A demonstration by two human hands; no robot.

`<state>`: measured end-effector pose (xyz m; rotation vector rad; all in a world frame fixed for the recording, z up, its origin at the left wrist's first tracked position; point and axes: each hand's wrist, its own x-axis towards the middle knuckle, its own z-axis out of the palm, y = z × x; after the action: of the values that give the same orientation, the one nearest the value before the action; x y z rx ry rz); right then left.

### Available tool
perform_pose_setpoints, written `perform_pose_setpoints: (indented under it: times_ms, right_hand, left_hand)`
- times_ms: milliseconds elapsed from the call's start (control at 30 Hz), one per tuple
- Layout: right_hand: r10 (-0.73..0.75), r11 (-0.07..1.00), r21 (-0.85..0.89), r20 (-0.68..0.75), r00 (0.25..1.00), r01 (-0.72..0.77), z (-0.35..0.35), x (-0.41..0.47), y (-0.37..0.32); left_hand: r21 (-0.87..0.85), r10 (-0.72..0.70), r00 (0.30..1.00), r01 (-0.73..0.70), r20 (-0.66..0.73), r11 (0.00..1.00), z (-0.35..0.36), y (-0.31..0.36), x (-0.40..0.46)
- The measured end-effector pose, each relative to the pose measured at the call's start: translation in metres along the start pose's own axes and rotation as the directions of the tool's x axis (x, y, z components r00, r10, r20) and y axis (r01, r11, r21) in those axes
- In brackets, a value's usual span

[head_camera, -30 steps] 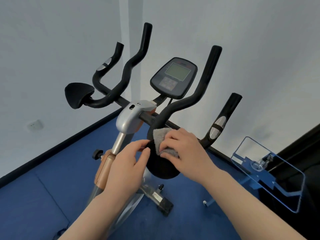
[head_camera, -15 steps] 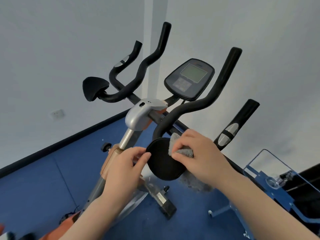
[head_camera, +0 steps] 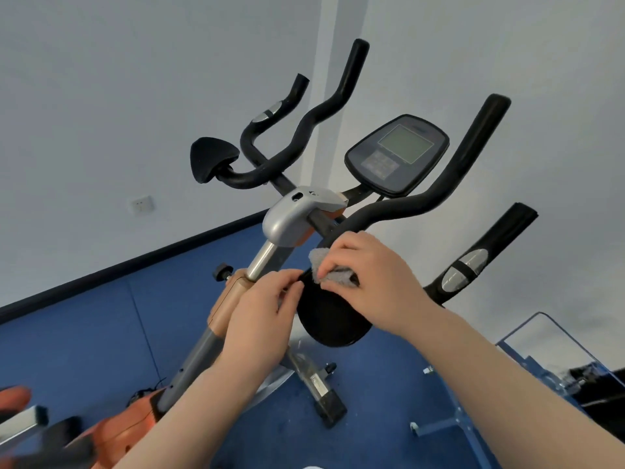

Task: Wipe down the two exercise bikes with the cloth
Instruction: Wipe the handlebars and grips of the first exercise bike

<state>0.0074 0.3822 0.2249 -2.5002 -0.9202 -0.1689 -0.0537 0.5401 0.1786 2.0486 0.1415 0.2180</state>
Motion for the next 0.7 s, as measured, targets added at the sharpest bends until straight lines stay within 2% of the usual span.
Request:
perform_pose_setpoints:
  times_ms: [100,233,300,367,433,600,633,700]
  right_hand:
    - [0.06,0.998,0.015,-0.024,0.998,-0.06,0.014,-0.009,-0.007]
    - [0.095,0.995,0.022,0.148,0.984,-0.099,-0.002,-0.033,-0.005]
    - [0.13,0.991,0.027,0.079,0.988,-0.133,0.002,-0.026,-0.014]
    - [0.088,0.992,-0.087,-0.019,0.996,-0.09,0.015,-0.021,-0.024]
    - [0.023,0.989,-0.143,0.0,1.0,-0.022,0.027,-0.028,-0.027]
    - [-0.101,0.994,0.052,0.202,0.974,0.092,0.004,-0.046,-0.012]
    - [-0.112,0.991,0.103,0.232,0.966,0.09,-0.002,-0.046,-0.009]
    - [-0.049,0.969,0.247,0.245,0.968,-0.014,-0.015,-0.048,0.0]
  left_hand:
    - [-0.005,0.019,1.0,-0.019,0.018,1.0,0.0,0.0,-0.003]
    - [-0.015,0.041,0.999,-0.041,0.032,0.999,-0.003,0.003,-0.004]
    - [-0.029,0.032,0.999,-0.032,0.017,0.999,-0.001,0.004,-0.003]
    - [-0.044,0.019,1.0,-0.018,0.013,0.999,0.002,0.004,-0.002]
    - [-0.06,0.008,1.0,-0.007,0.014,0.998,0.002,0.004,-0.001]
    - [-0.14,-0.024,1.0,0.022,-0.009,0.99,0.005,0.008,-0.001]
    - [-0.151,-0.027,1.0,0.025,-0.012,0.988,0.008,0.01,-0.002]
    - [-0.14,0.001,1.0,-0.004,-0.02,0.99,0.011,0.014,-0.002]
